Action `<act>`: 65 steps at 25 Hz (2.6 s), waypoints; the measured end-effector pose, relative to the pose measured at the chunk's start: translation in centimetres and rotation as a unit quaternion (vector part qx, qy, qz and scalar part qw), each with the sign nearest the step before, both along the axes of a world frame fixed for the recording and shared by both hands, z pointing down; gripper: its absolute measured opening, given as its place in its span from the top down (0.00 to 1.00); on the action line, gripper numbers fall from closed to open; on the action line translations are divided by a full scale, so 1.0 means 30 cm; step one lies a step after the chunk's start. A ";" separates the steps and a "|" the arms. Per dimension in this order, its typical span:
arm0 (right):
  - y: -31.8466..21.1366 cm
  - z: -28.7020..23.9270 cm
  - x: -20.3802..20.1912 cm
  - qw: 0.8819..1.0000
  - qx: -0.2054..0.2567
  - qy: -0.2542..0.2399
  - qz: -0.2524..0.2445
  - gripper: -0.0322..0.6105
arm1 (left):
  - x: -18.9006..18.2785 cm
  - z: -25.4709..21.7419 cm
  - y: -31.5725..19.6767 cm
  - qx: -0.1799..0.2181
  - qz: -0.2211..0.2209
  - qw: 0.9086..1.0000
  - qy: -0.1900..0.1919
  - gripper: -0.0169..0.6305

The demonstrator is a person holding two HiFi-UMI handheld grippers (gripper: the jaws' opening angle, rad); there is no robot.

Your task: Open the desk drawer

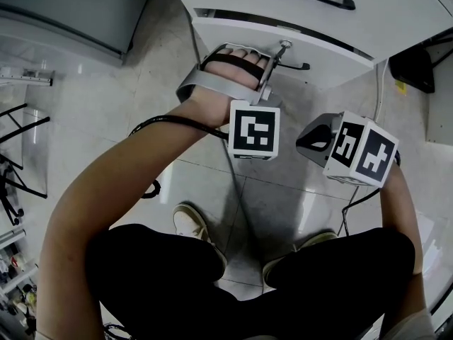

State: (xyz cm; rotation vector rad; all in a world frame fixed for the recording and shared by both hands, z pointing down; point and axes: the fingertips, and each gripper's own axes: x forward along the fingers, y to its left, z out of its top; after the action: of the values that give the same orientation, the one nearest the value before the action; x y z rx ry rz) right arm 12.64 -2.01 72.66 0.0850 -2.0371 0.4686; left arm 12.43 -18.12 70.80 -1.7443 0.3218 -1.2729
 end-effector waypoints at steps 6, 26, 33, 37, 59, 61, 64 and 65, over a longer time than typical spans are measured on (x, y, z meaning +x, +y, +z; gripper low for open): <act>-0.001 0.010 0.002 1.000 -0.005 0.004 -0.001 0.93 | 0.022 -0.014 0.020 -0.018 0.000 0.999 0.040 0.95; 0.026 0.053 -0.018 0.999 -0.019 0.019 -0.026 0.93 | -0.029 -0.047 0.099 -0.004 0.012 0.999 0.032 0.95; 0.079 0.057 -0.040 0.998 -0.027 0.022 -0.060 0.93 | -0.049 -0.040 0.151 -0.020 0.019 0.999 0.024 0.95; 0.111 0.044 -0.061 0.996 -0.022 0.018 -0.084 0.93 | -0.067 -0.041 0.178 -0.023 0.021 0.999 0.018 0.95; 0.193 -0.023 -0.099 0.992 -0.030 -0.017 -0.118 0.93 | -0.117 -0.040 0.322 -0.058 0.035 0.998 -0.010 0.95; 0.200 -0.028 -0.100 0.992 -0.031 -0.018 -0.121 0.93 | -0.119 -0.041 0.328 -0.059 0.036 0.998 -0.010 0.95; 0.208 -0.033 -0.101 0.992 -0.032 -0.021 -0.122 0.93 | -0.119 -0.045 0.332 -0.062 0.035 0.997 -0.011 0.95; 0.209 -0.033 -0.102 0.992 -0.031 -0.021 -0.122 0.93 | -0.121 -0.044 0.335 -0.065 0.035 0.997 -0.012 0.95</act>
State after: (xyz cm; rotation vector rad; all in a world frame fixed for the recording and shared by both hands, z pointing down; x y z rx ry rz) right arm 9.58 4.26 71.66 -0.2125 -2.0382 0.3814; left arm 8.80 -8.06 69.47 -1.8318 0.1648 -1.2876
